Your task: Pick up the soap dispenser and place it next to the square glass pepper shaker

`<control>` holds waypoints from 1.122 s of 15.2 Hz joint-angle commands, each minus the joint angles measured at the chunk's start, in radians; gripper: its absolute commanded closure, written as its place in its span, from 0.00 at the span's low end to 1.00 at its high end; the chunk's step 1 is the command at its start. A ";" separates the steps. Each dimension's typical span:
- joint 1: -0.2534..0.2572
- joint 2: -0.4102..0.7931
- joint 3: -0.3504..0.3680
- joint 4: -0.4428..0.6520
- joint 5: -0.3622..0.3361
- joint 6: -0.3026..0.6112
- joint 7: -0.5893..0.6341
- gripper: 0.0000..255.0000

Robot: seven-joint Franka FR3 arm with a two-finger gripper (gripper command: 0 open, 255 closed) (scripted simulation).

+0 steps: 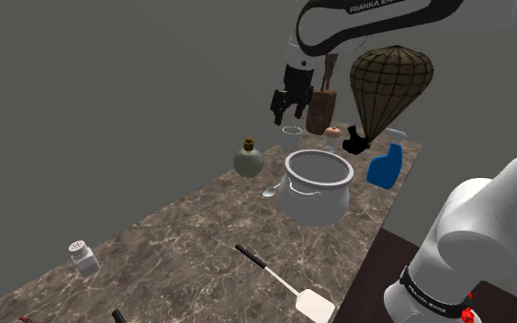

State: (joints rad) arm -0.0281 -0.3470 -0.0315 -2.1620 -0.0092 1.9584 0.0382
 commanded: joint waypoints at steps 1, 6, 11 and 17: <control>-0.001 0.072 -0.010 0.033 0.006 0.033 -0.019 0.00; -0.002 0.266 -0.027 0.153 0.030 0.087 -0.060 0.00; -0.010 0.465 -0.034 0.307 0.059 0.111 -0.099 0.00; -0.025 0.691 -0.031 0.520 0.088 0.101 -0.135 0.00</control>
State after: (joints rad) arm -0.0507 0.3109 -0.0639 -1.6815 0.0753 2.0673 -0.0933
